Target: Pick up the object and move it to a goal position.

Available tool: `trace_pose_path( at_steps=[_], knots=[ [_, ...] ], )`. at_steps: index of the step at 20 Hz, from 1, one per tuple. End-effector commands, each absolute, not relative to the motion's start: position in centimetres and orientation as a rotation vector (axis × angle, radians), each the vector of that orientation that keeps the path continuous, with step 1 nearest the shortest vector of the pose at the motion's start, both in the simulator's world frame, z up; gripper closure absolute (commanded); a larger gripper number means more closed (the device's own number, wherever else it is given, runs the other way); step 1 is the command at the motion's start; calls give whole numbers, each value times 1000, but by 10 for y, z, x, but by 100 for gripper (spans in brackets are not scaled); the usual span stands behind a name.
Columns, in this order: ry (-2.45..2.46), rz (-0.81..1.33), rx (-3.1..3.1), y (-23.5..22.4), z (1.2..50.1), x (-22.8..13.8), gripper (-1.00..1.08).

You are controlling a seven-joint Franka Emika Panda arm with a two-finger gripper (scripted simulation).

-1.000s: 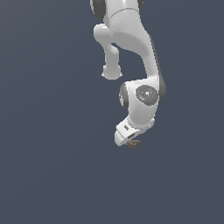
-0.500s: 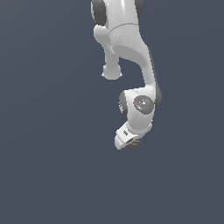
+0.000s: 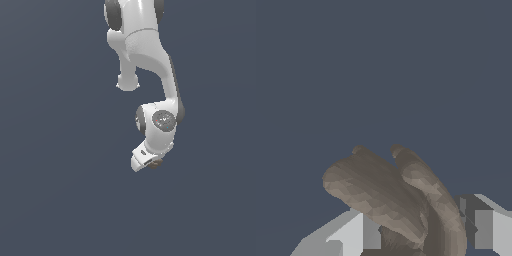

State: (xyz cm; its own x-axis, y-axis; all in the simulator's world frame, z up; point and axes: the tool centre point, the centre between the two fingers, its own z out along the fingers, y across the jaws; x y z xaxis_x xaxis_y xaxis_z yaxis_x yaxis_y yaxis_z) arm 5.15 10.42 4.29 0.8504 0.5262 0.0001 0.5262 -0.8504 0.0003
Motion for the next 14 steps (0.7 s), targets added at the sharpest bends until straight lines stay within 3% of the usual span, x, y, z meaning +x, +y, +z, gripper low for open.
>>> trace_pose_path(
  at_steps=[1, 14],
  knots=[
    [860, 0, 3022, 105, 43, 51, 108],
    [860, 0, 3022, 133, 66, 62, 108]
  ],
)
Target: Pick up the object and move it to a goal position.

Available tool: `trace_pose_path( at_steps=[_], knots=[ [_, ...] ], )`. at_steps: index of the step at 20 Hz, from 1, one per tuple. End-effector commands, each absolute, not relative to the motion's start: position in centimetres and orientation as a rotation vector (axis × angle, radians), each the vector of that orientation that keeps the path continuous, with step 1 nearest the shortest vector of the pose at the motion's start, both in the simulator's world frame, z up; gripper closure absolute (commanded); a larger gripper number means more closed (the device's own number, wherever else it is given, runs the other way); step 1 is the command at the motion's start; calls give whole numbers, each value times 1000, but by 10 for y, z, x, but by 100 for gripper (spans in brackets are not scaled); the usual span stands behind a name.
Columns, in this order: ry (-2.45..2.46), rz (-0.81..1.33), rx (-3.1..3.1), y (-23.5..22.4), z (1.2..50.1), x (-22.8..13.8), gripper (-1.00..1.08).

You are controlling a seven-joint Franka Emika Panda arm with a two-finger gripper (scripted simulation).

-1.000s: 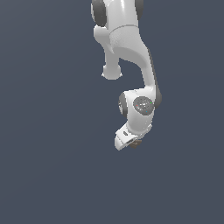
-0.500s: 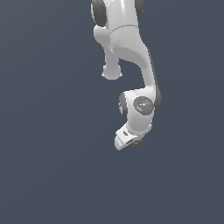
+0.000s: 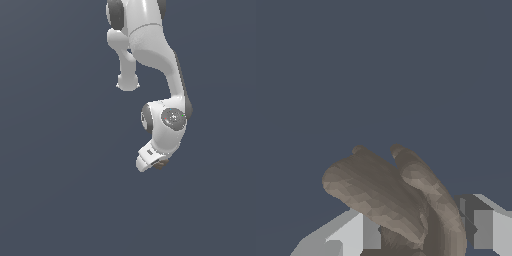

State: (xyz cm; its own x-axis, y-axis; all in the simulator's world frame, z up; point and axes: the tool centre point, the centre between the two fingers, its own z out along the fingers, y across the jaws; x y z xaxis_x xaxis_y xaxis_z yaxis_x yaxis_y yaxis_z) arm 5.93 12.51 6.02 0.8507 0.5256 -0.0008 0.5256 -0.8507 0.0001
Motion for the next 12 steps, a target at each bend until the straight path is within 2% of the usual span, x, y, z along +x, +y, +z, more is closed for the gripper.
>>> trace_pose_path(
  at_steps=[1, 12],
  knots=[
    [860, 0, 3022, 138, 71, 64, 108],
    [860, 0, 3022, 197, 119, 88, 108]
  ],
)
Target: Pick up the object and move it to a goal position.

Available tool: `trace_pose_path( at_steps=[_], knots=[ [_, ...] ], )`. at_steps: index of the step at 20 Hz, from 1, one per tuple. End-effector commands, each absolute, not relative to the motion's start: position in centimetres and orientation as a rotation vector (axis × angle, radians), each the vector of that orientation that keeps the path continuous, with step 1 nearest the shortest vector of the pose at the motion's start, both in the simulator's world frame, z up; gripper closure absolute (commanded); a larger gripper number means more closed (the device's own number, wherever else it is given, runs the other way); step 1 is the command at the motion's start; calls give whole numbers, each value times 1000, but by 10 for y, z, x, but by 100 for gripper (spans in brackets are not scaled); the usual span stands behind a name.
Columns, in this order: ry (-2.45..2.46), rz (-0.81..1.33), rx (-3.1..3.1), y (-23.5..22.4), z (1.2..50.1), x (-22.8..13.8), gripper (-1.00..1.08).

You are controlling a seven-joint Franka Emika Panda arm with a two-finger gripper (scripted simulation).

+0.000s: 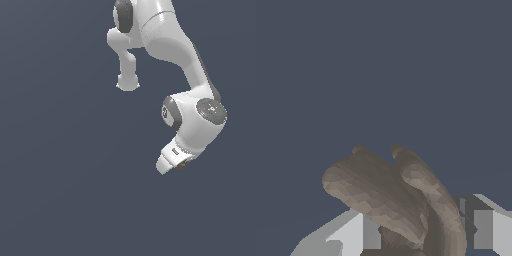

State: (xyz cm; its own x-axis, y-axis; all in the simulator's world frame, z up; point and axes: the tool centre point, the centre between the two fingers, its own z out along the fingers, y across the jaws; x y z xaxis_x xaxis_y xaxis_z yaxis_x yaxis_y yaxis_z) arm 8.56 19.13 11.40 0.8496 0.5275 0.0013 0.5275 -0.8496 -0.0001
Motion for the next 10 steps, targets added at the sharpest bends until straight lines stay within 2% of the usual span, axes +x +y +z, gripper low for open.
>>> trace_pose_path(
  at_steps=[1, 10],
  knots=[
    [-860, 0, -3022, 200, 121, 90, 108],
    [-860, 0, -3022, 211, 130, 95, 108]
  ],
)
